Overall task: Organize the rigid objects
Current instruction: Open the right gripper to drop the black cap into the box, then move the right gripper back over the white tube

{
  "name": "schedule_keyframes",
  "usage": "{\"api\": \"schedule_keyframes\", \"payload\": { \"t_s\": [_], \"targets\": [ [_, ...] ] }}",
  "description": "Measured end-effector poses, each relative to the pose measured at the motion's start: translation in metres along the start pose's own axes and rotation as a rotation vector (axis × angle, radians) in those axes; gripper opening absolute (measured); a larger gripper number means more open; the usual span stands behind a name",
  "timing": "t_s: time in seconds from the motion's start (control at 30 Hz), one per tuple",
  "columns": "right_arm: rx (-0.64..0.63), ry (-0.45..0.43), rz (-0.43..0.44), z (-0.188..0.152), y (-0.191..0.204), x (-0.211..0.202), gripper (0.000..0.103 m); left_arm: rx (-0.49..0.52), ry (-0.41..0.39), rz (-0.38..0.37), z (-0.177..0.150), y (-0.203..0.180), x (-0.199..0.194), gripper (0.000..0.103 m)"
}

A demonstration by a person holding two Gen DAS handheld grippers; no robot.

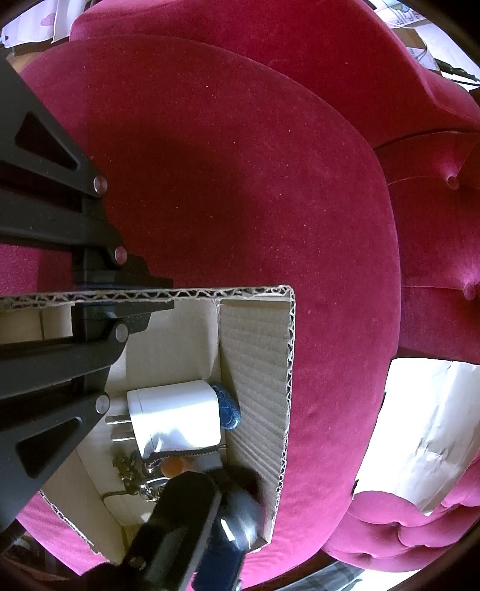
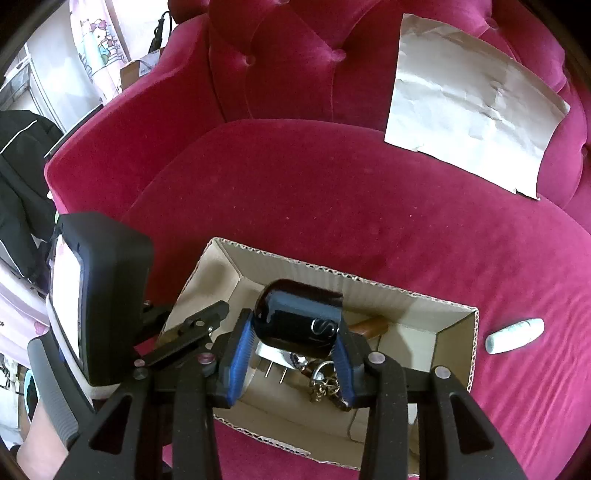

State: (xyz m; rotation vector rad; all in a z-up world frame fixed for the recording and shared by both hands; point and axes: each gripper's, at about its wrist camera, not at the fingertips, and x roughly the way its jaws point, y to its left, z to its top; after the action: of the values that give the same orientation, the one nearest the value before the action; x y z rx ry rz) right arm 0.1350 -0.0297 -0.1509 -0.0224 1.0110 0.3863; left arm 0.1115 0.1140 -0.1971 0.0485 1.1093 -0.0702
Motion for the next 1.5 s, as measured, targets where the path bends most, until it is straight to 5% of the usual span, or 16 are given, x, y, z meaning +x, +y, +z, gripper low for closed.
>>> {"api": "schedule_keyframes", "payload": {
  "t_s": [0.17,0.4,0.97,1.5],
  "targets": [
    [0.017,-0.012,-0.033,-0.001,-0.004,-0.003,0.082,0.001,-0.001,-0.001,-0.001,0.001,0.000,0.003],
    [0.036,-0.006,-0.062,-0.002,-0.013,-0.002,0.103,0.000,0.000,-0.002,-0.001,0.001,0.000,0.003],
    [0.028,-0.041,-0.073,0.001,-0.027,-0.021,0.103,0.010,0.003,0.001,0.001,-0.001,0.000,0.003],
    [0.080,-0.097,-0.175,0.002,-0.091,-0.053,0.103,0.013,0.009,0.001,0.002,-0.002,0.001,0.003]
  ]
}}
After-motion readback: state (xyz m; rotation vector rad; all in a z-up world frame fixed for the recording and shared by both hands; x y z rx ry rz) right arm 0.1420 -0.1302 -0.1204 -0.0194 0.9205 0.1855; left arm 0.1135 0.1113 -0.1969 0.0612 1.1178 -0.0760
